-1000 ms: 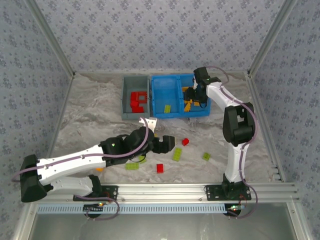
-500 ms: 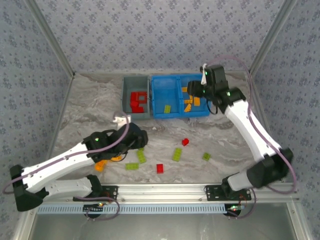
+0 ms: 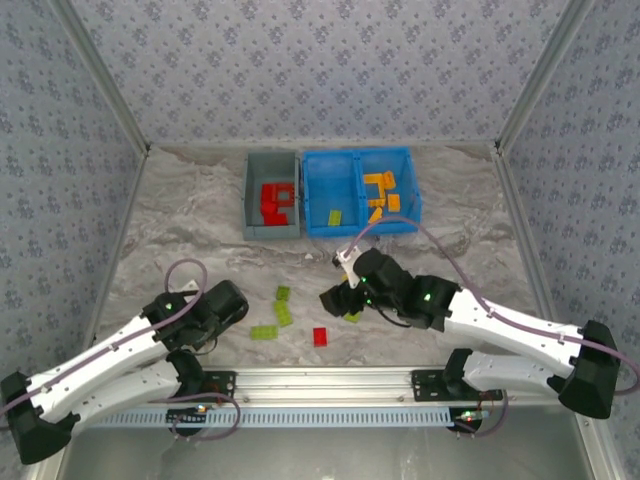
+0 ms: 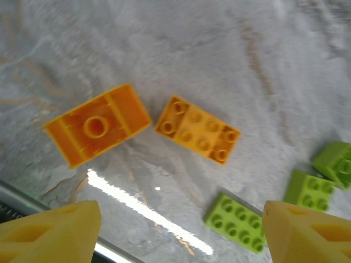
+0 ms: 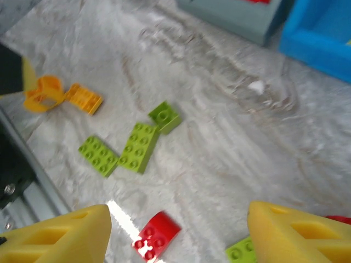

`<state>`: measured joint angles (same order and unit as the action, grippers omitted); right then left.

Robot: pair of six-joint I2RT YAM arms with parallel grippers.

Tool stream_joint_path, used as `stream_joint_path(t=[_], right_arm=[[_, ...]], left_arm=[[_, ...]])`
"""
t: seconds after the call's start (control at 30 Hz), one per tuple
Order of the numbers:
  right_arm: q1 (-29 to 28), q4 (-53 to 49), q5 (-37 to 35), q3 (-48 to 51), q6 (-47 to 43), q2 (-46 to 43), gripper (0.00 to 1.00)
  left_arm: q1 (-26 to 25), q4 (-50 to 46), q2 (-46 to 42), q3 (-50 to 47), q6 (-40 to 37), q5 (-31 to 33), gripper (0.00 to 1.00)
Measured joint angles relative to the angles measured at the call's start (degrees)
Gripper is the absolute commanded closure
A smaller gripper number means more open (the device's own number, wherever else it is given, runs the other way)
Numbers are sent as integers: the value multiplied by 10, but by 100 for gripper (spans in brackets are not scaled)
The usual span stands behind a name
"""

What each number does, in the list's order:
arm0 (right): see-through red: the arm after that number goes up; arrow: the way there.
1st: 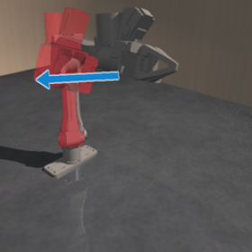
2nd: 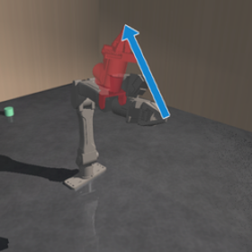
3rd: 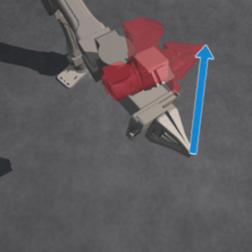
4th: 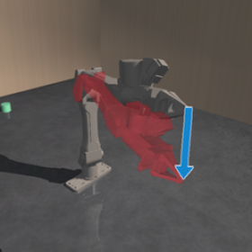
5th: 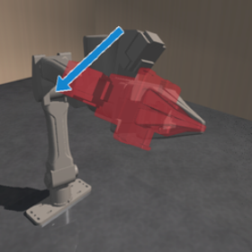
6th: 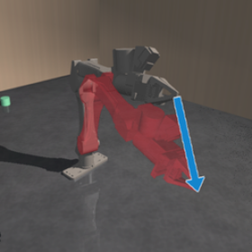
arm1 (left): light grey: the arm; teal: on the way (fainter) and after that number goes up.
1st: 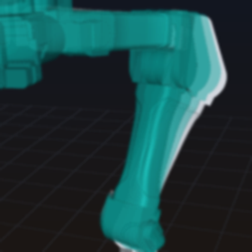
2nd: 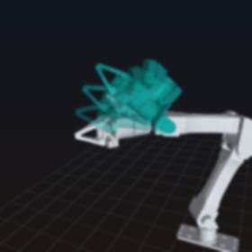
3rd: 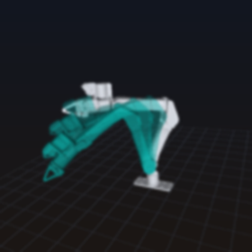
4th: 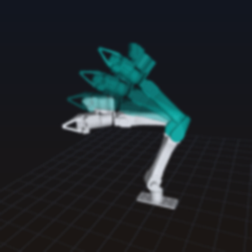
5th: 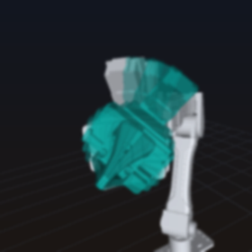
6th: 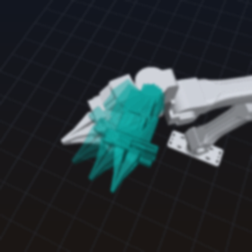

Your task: Sort the legos into containers by color

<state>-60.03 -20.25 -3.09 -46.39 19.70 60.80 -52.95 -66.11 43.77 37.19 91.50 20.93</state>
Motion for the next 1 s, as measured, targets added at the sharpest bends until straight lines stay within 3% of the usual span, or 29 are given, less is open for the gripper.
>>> stream_joint_path(t=[0.23,0.73,0.9,1.0], right_arm=[[-32,35,-34,1,18,10,30],[-50,43,-57,0,24,45,30],[-54,44,-66,0,24,44,30],[-54,44,-71,0,24,43,30]], left_arm=[[8,2,27,-5,66,5,18],[31,154,134,-17,162,-35,26],[38,200,169,-10,165,-50,25],[43,244,216,11,113,-68,21]])
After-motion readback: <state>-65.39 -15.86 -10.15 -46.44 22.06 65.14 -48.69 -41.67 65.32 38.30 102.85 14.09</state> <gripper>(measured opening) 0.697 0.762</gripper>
